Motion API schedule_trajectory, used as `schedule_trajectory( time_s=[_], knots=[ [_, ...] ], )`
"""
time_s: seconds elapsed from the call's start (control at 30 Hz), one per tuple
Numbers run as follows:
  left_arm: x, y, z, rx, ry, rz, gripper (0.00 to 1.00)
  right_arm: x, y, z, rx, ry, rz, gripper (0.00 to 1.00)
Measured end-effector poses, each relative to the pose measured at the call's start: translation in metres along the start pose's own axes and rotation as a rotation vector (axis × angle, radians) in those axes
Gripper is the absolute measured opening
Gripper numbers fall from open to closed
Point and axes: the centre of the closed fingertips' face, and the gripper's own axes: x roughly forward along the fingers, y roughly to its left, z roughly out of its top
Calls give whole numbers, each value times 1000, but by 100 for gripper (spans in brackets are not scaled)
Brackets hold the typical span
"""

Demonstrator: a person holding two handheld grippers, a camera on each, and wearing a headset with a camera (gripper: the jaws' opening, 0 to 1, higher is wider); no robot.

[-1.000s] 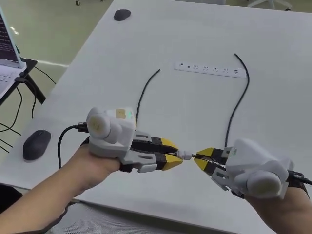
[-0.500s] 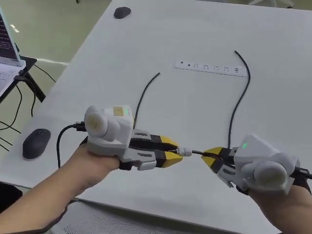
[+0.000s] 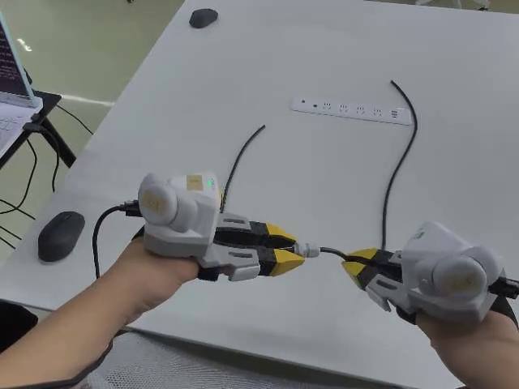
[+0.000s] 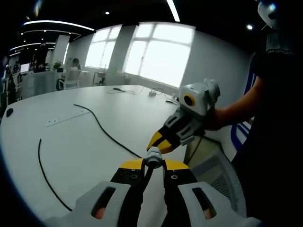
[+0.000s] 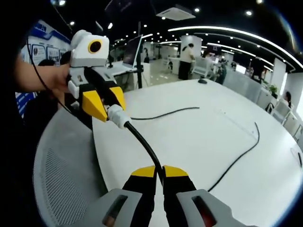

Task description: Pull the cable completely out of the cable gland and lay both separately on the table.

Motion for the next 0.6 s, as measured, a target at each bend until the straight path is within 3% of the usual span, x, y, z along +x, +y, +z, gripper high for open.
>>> schedule_trajectory(
  time_s=[0.33, 0.6],
  knots=[
    [-2, -4, 1, -14, -14, -11, 15, 1, -15, -27, 167, 69, -53, 0],
    [-2, -3, -1, -15, -8, -8, 15, 2, -12, -25, 156, 58, -48, 0]
  ],
)
